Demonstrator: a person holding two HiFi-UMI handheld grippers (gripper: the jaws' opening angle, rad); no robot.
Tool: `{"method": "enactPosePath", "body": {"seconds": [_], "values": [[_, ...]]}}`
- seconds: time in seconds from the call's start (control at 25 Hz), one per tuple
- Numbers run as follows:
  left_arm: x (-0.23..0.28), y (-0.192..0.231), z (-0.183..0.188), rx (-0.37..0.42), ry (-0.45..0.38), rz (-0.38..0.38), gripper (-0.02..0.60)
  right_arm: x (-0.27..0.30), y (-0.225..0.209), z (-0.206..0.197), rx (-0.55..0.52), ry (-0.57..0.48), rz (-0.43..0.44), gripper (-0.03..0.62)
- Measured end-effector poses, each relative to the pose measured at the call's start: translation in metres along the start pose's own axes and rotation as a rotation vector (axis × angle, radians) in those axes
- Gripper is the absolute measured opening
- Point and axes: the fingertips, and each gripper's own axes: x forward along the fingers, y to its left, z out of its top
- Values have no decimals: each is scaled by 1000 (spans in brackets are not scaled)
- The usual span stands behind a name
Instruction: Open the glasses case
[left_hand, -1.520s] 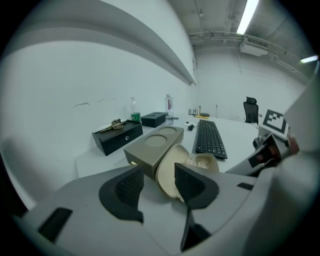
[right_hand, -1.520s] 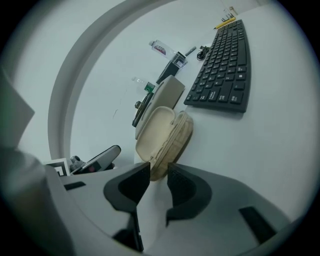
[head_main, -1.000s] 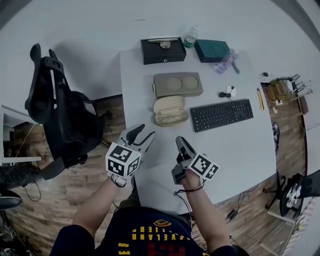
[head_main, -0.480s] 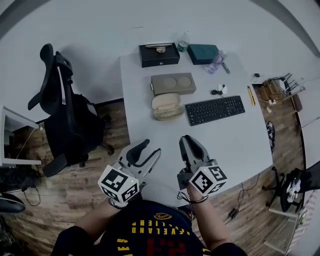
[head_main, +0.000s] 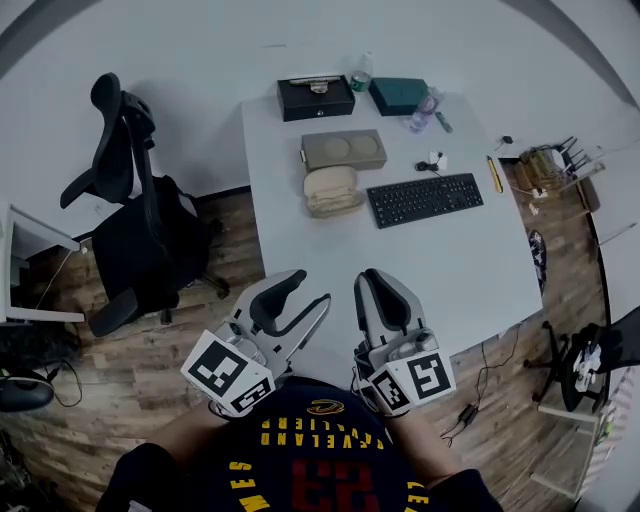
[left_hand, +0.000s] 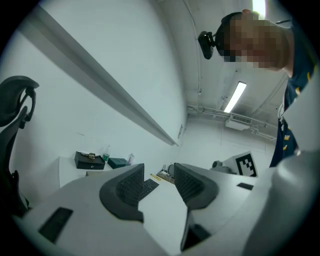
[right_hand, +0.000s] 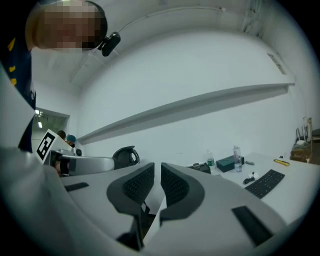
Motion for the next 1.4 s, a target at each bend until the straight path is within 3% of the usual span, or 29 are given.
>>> {"method": "enactPosePath", "body": {"seconds": [0.32,0.8,1.4], "values": [[-7,-32,6,81,-13,-40,192,-14,38,17,-166,-30,32,46],[-13,-38,15,118,-38,-36,178,-24,46,25,-211,-57,32,34],[-17,-36,1,86,-8,-36,173,-27,50,15,-157,-63,49,25]]}}
